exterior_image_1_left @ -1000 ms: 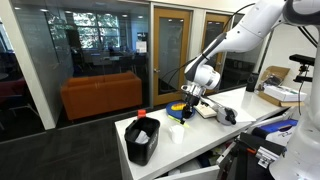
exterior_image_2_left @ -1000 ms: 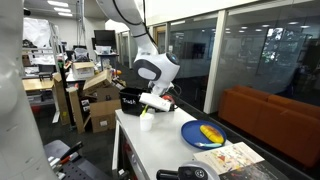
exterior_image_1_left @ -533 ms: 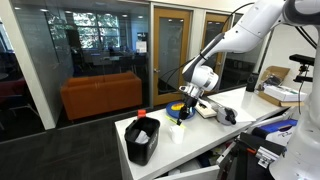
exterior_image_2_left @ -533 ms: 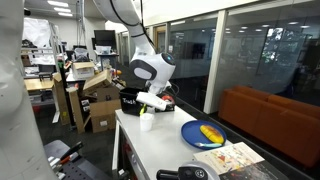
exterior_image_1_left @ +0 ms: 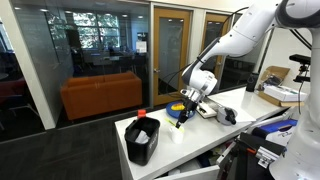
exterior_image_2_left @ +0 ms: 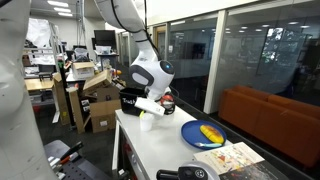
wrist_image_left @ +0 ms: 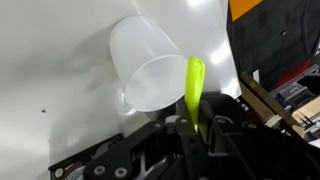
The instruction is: Put the yellow sharpie in the cup
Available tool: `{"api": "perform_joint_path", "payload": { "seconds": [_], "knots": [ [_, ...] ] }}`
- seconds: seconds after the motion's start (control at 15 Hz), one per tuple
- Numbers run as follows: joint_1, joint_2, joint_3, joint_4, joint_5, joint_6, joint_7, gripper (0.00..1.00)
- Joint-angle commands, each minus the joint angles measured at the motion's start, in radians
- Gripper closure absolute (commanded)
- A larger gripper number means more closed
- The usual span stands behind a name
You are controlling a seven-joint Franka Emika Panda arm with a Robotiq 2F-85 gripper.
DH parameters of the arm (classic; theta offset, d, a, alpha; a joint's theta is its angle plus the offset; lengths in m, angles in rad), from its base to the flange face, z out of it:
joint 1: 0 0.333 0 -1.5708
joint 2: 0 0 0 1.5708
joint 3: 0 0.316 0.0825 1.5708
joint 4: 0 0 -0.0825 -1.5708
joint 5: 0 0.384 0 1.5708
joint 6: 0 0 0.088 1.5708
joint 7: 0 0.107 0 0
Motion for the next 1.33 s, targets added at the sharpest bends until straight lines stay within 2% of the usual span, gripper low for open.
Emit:
{"api": "perform_joint_path", "payload": {
  "seconds": [0.0, 0.53, 1.0, 1.27],
  "knots": [
    [0.016, 0.025, -0.021, 0.016, 0.101, 0.014, -0.102, 0.96],
    [0.048, 0.008, -0.045, 0.011, 0.214, 0.033, -0.212, 0.96],
    [0.078, -0.005, -0.051, 0.012, 0.248, 0.061, -0.259, 0.96],
    [0.044, 0.014, -0.034, 0.021, 0.254, 0.045, -0.293, 0.96]
  ]
}}
